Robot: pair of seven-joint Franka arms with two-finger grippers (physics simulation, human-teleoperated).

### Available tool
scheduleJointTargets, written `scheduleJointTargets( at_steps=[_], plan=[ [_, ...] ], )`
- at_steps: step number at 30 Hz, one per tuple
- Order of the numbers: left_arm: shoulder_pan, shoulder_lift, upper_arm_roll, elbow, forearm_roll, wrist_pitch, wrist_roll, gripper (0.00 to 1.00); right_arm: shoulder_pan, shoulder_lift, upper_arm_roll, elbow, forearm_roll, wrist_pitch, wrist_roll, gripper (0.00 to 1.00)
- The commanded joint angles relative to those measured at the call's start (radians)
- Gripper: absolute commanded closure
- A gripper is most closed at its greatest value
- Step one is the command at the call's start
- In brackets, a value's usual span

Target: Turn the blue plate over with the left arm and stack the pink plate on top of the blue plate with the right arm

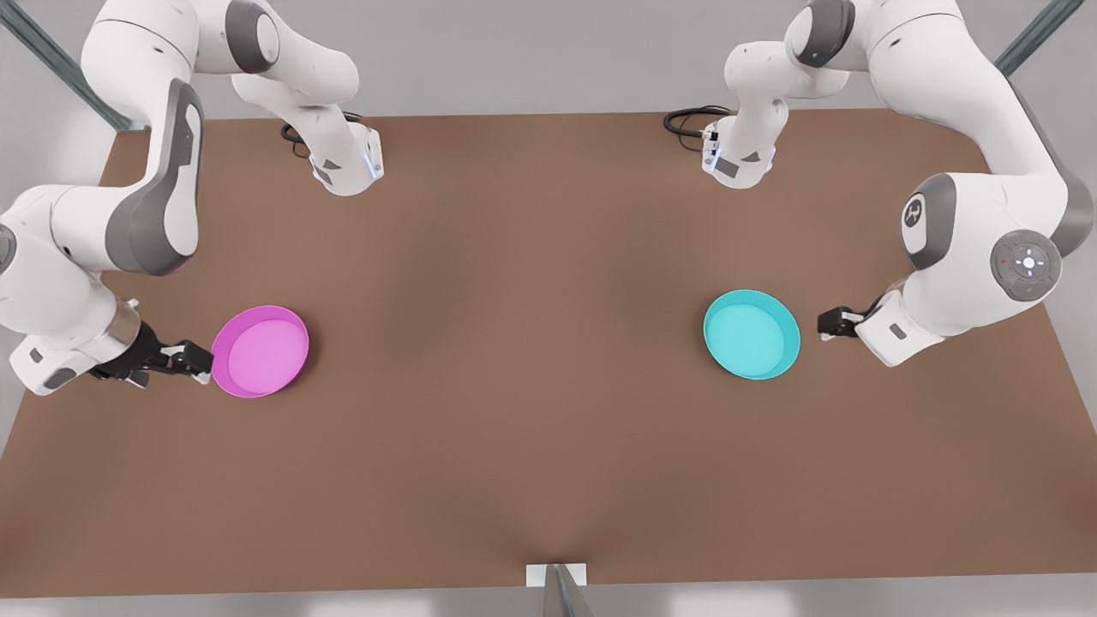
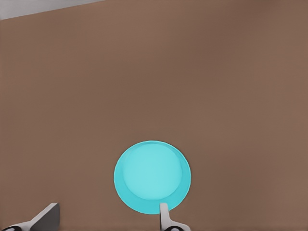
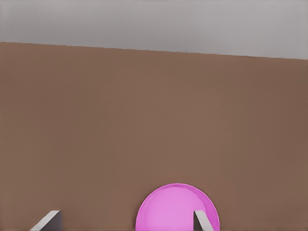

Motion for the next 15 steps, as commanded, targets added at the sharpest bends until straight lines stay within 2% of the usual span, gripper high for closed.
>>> scheduleJointTargets(
  at_steps=[1, 4, 6, 9, 11, 13, 15],
  plan=[
    [0.0, 0.001, 0.001, 0.0, 0.002, -0.001, 0.001, 0.0, 0.0, 0.001, 0.001, 0.0, 0.0, 0.0, 0.0, 0.0],
    [-0.001, 0.011, 0.001, -0.047, -0.053, 0.004, 0.004, 0.0, -0.002, 0.001, 0.0, 0.0, -0.002, 0.002, -0.002, 0.0],
    [0.003, -0.069, 0.05, -0.316, -0.177, 0.186, 0.05, 0.0, -0.002, 0.001, 0.0, 0.0, -0.002, 0.002, 0.0, 0.0],
    [0.002, -0.091, 0.178, -0.594, -0.418, 0.358, 0.309, 0.0, -0.002, 0.001, 0.0, 0.0, -0.002, 0.003, -0.002, 0.0],
    [0.002, -0.029, 0.224, -0.604, -0.478, 0.369, 0.418, 0.0, -0.002, 0.001, 0.001, 0.0, -0.002, 0.003, 0.0, 0.0],
    [0.003, -0.028, 0.228, -0.725, -0.497, 0.543, 0.531, 0.0, -0.002, 0.001, 0.001, 0.0, -0.002, 0.002, 0.0, 0.0],
    [0.002, -0.008, 0.236, -0.77, -0.497, 0.619, 0.576, 0.0, 0.0, 0.001, 0.001, 0.0, -0.002, 0.0, 0.0, 0.0]
  ],
)
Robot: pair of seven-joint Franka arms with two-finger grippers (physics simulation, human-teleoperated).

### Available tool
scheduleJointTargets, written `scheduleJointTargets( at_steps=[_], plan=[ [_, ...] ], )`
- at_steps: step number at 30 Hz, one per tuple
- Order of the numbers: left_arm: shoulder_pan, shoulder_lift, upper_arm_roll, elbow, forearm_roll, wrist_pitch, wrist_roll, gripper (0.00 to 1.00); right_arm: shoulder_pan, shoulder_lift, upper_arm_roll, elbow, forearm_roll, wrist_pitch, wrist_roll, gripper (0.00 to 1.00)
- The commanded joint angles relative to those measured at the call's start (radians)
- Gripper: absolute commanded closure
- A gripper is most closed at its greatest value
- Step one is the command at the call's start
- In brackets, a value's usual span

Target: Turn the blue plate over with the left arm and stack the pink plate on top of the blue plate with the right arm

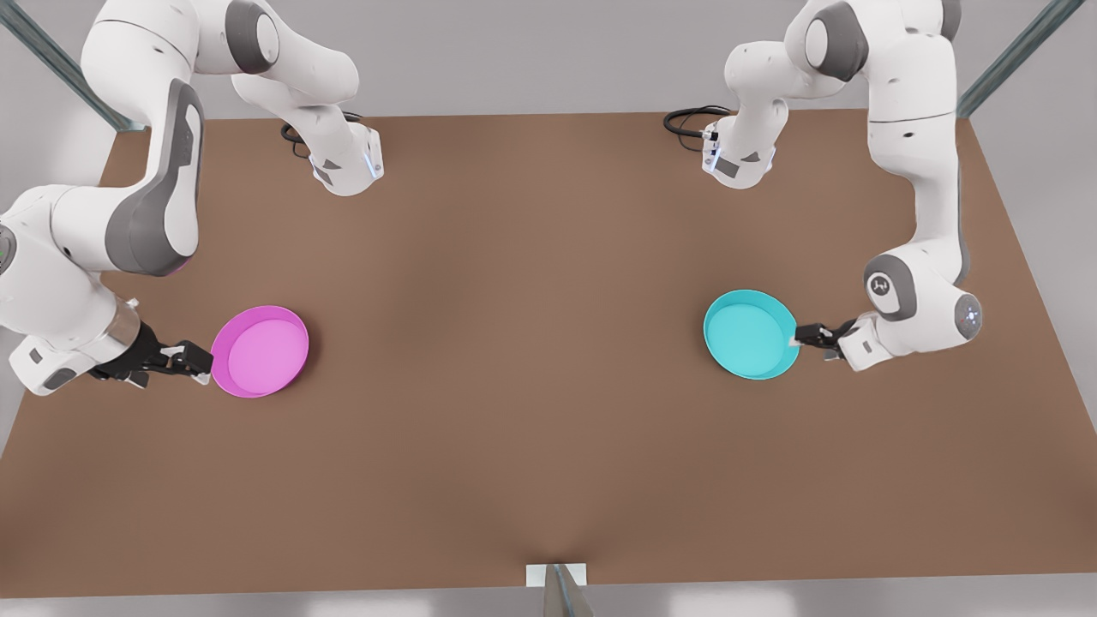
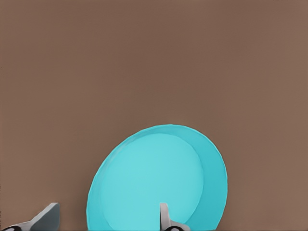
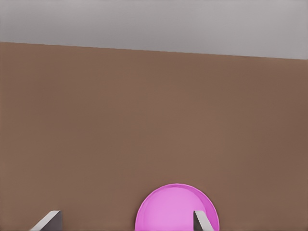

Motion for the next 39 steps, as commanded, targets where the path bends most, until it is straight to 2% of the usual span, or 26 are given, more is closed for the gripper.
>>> scheduleJointTargets(
  at_steps=[1, 7, 13, 16, 18, 20, 21, 27, 39],
  plan=[
    [-0.001, 0.0, 0.002, -0.008, -0.047, 0.008, 0.003, 0.0, 0.0, 0.0, -0.001, 0.0, 0.0, 0.0, 0.0, 0.0],
    [0.009, 0.058, 0.04, -0.025, -0.05, 0.013, 0.018, 0.0, 0.0, 0.001, 0.001, -0.001, 0.0, 0.002, 0.0, 0.0],
    [0.007, 0.061, 0.043, -0.135, -0.066, 0.119, 0.017, 0.0, 0.006, 0.001, 0.001, -0.001, 0.0, 0.005, 0.0, 0.0],
    [0.005, 0.066, 0.04, -0.138, -0.092, 0.119, 0.018, 0.01, 0.006, 0.001, 0.001, -0.001, 0.0, 0.005, 0.0, 0.0],
    [0.005, 0.066, 0.035, -0.138, -0.099, 0.116, 0.017, 0.2, 0.006, 0.001, -0.001, -0.001, 0.0, 0.005, 0.002, 0.0],
    [-0.004, 0.075, 0.035, -0.138, -0.119, 0.119, 0.017, 0.5, 0.006, 0.001, -0.001, -0.001, 0.0, 0.003, 0.002, 0.0],
    [-0.005, 0.075, 0.035, -0.138, -0.127, 0.12, 0.017, 0.56, 0.006, 0.001, -0.001, -0.001, 0.0, 0.003, 0.0, 0.0],
    [-0.007, 0.087, 0.035, -0.137, -0.135, 0.12, 0.017, 0.62, 0.008, 0.001, -0.001, 0.0, 0.0, 0.002, 0.002, 0.0],
    [-0.008, 0.11, 0.034, -0.132, -0.156, 0.122, 0.017, 0.66, 0.006, 0.003, 0.001, -0.001, 0.0, 0.006, 0.0, 0.0]
  ],
)
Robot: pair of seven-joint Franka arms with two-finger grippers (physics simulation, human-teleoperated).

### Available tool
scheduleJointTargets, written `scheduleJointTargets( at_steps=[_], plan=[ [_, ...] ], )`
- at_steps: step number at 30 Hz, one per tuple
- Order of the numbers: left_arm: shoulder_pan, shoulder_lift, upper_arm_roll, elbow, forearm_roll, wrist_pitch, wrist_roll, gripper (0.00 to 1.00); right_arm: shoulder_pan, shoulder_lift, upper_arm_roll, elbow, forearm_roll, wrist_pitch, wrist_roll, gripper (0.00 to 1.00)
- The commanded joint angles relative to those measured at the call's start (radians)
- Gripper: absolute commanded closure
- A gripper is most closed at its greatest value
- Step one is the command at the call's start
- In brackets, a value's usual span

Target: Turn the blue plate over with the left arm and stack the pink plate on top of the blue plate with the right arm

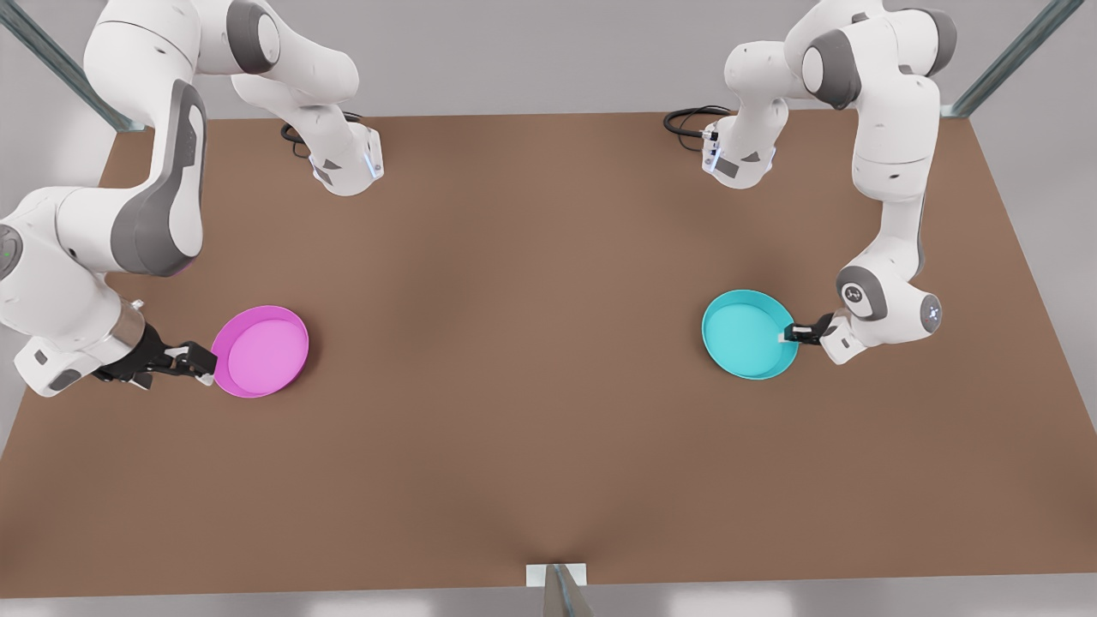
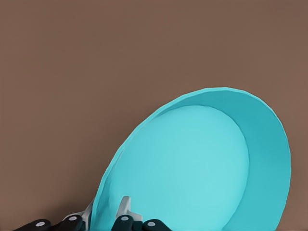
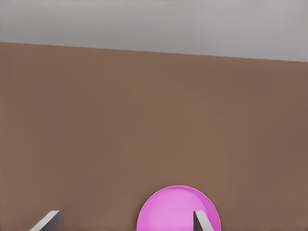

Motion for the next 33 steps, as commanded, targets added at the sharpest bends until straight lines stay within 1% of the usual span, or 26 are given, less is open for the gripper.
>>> scheduleJointTargets(
  at_steps=[1, 9, 12, 16, 25, 33],
  plan=[
    [0.0, 0.0, 0.0, 0.002, -0.004, 0.0, 0.0, 0.66, 0.0, 0.001, 0.001, 0.0, 0.0, 0.0, -0.001, 0.0],
    [0.0, 0.008, 0.0, 0.002, -0.017, 0.0, 0.0, 0.68, 0.0, -0.001, 0.001, 0.0, 0.0, -0.003, 0.0, 0.0],
    [0.0, 0.008, 0.0, 0.002, -0.017, 0.0, 0.0, 0.75, 0.001, 0.001, 0.0, 0.0, 0.0, 0.0, 0.0, 0.0],
    [0.0, 0.012, -0.002, 0.002, -0.023, -0.002, 0.0, 0.78, 0.0, 0.004, 0.001, 0.0, 0.0, 0.003, 0.0, 0.0],
    [0.0, 0.0, -0.002, 0.005, -0.023, -0.025, -0.002, 0.79, 0.001, 0.004, 0.0, 0.002, 0.0, -0.002, 0.0, 0.0],
    [0.0, -0.034, 0.002, 0.025, -0.024, -0.092, -0.029, 0.79, 0.0, 0.004, 0.0, 0.0, 0.0, 0.002, 0.0, 0.0]
  ],
)
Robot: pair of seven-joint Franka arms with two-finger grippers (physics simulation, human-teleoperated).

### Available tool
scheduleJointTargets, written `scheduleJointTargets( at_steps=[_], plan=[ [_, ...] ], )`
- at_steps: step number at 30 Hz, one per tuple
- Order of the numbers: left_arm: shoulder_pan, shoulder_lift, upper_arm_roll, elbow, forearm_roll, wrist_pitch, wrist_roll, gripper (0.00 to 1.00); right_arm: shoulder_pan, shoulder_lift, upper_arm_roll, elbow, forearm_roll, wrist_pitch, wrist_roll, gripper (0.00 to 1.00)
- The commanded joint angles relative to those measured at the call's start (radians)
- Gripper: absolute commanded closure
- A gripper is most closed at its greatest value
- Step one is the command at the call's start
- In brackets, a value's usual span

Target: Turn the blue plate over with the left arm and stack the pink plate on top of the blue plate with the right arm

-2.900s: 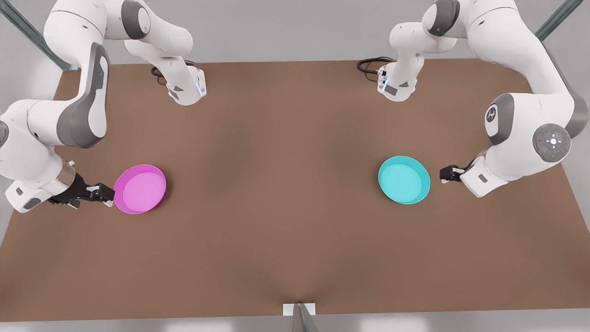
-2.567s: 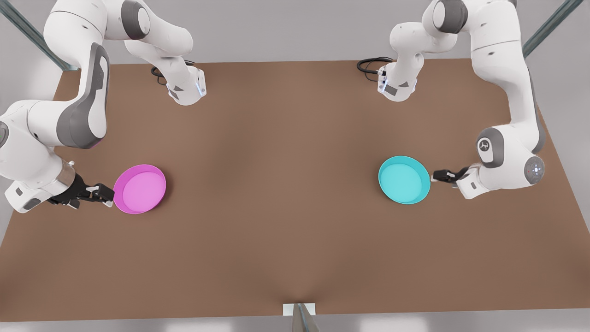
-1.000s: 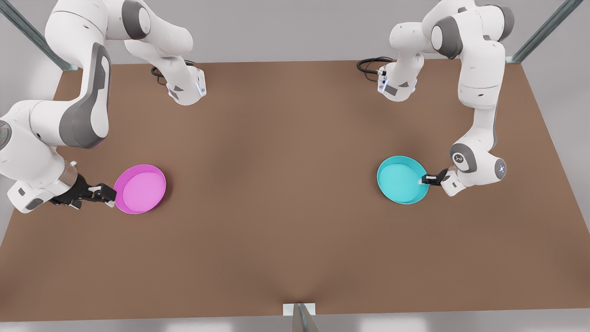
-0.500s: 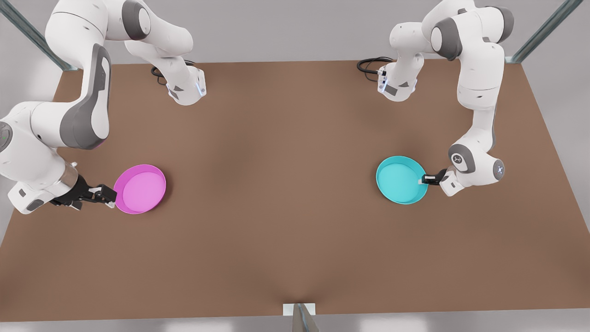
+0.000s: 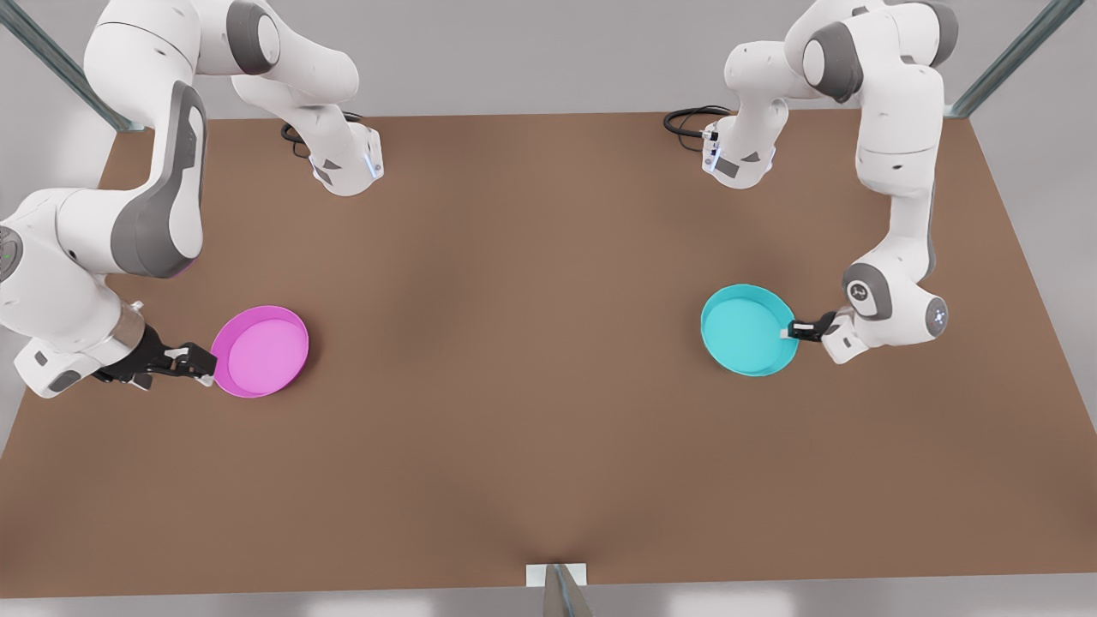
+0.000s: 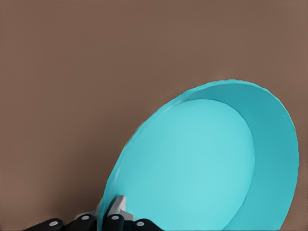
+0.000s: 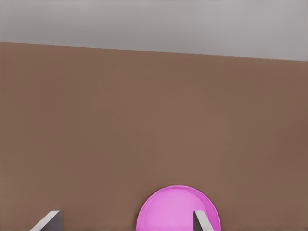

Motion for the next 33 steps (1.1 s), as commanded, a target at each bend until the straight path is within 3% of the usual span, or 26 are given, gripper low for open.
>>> scheduleJointTargets(
  at_steps=[1, 18, 33],
  plan=[
    [0.0, -0.001, 0.0, 0.001, -0.088, -0.01, 0.004, 0.79, 0.0, 0.001, 0.001, 0.002, 0.0, 0.0, 0.0, 0.0],
    [-0.018, -0.059, -0.003, 0.026, -0.088, -0.085, -0.05, 0.79, 0.0, 0.001, -0.001, 0.003, 0.0, -0.002, 0.0, 0.0],
    [-0.158, -0.062, -0.002, 0.241, -0.015, -0.218, -0.369, 0.79, 0.001, 0.001, -0.001, 0.003, 0.0, -0.003, 0.0, 0.0]
  ],
)
